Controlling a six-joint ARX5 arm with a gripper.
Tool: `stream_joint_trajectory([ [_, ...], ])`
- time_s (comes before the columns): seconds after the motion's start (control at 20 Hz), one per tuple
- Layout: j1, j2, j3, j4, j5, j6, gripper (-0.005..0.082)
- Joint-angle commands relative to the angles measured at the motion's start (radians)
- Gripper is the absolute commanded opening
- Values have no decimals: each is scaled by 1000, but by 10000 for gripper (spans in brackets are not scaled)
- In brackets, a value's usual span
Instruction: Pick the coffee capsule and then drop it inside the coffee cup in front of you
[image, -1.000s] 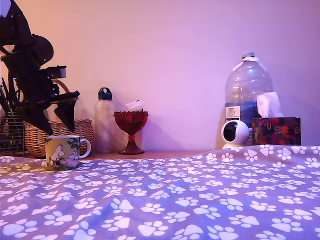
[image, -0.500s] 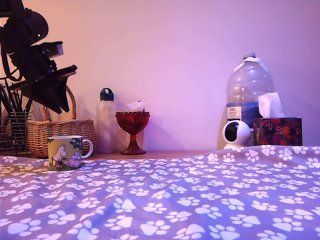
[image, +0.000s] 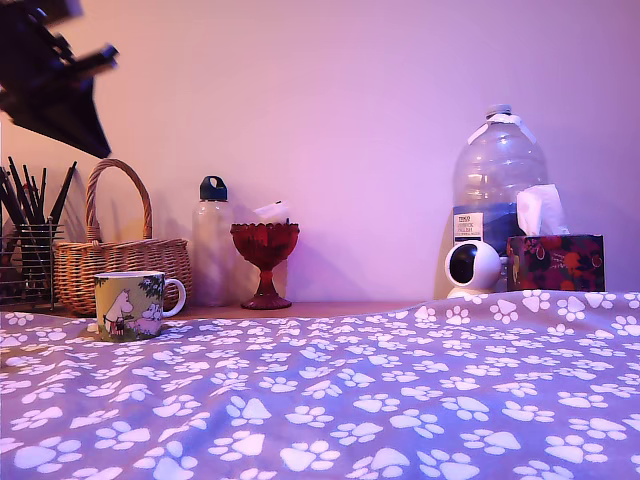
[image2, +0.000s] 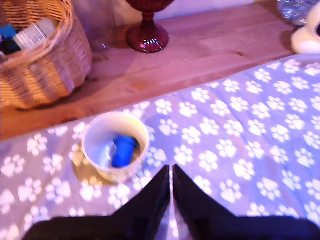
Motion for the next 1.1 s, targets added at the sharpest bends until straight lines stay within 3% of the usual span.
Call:
stream_joint_trajectory([
  [0.0,2,-11,-107,22,7,-14,-19],
  [0.35,1,-179,-368,162,12,-87,-19],
  [0.6,-9,-277,-484,195,44,-96,-19],
  [0.7,-21,-327,-536,208,43,-120,-19],
  [1.05,-55,-419,-591,200,43,-153,-19],
])
